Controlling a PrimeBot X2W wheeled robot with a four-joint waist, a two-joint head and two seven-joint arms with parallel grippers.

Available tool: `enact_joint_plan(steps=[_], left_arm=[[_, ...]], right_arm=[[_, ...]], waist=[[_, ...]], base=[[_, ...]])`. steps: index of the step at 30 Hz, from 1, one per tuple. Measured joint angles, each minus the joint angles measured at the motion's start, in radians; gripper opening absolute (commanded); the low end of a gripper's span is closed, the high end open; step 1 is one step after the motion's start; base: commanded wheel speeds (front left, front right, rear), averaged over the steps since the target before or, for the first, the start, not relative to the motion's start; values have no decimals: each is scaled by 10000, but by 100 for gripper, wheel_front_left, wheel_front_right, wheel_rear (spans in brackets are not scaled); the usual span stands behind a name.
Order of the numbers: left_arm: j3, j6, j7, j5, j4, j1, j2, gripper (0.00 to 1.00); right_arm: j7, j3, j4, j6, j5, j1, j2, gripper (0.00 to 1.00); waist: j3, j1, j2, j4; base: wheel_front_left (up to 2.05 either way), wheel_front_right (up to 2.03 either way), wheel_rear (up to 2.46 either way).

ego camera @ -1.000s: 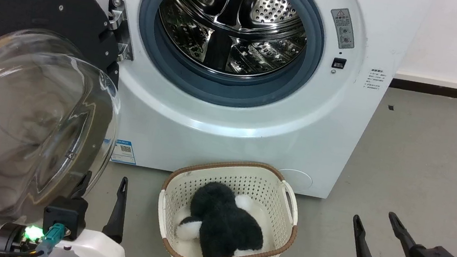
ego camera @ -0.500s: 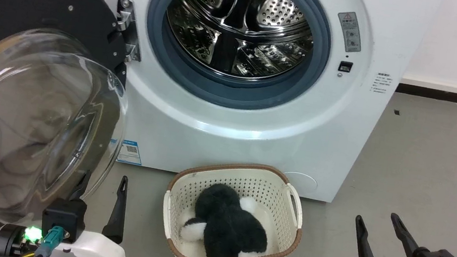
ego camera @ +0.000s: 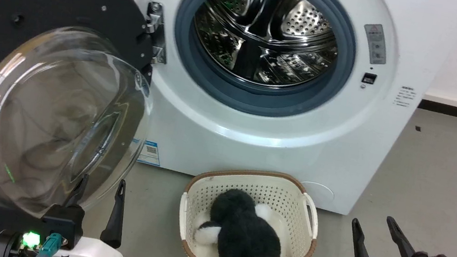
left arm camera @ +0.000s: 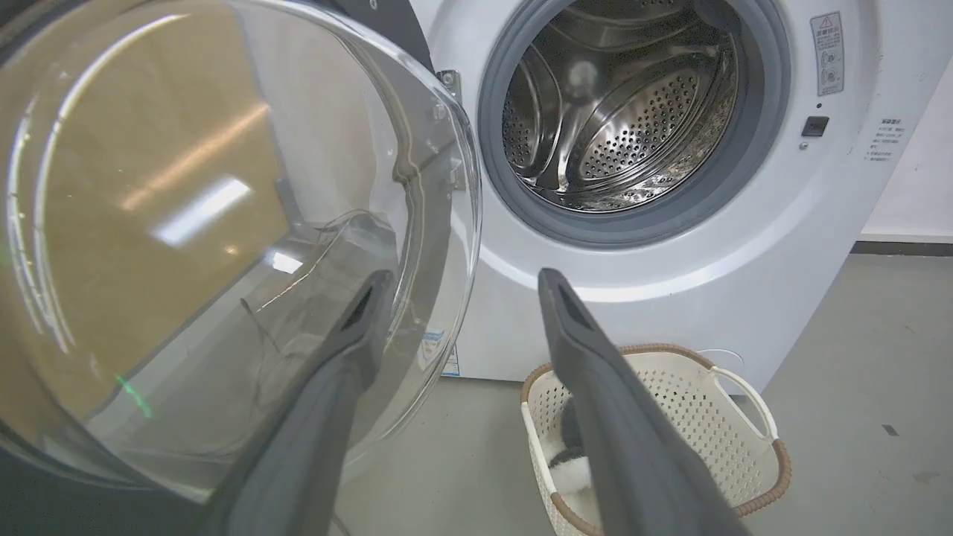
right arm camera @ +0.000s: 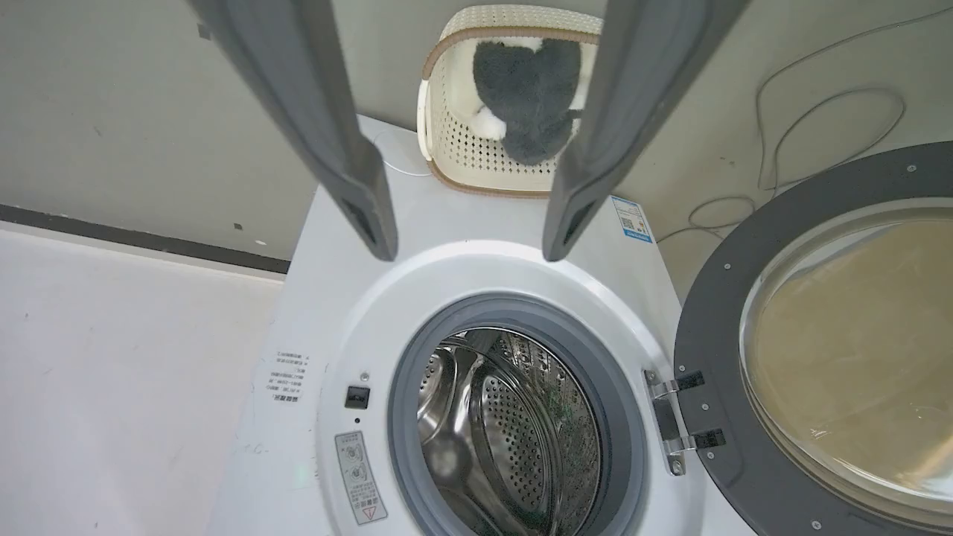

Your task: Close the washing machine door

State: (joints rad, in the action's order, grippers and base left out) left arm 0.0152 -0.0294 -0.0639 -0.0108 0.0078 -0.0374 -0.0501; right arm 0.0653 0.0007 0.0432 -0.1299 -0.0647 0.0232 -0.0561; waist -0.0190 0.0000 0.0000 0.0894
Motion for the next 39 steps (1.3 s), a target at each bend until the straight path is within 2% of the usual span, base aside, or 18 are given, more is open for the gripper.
enact_joint_plan(steps=[14, 39], left_arm=[[-6, -77, -301, -10, -31, -92, -8, 100], [-259, -692, -826, -174, -738, -570, -6, 100]], right_arm=[[288, 88, 221, 0, -244, 75, 0, 100], [798, 844, 1028, 0, -481, -360, 2, 100]], waist=[[-95, 0, 0, 907], [66, 0, 0, 2107]], base=[[0, 0, 0], [0, 0, 0]])
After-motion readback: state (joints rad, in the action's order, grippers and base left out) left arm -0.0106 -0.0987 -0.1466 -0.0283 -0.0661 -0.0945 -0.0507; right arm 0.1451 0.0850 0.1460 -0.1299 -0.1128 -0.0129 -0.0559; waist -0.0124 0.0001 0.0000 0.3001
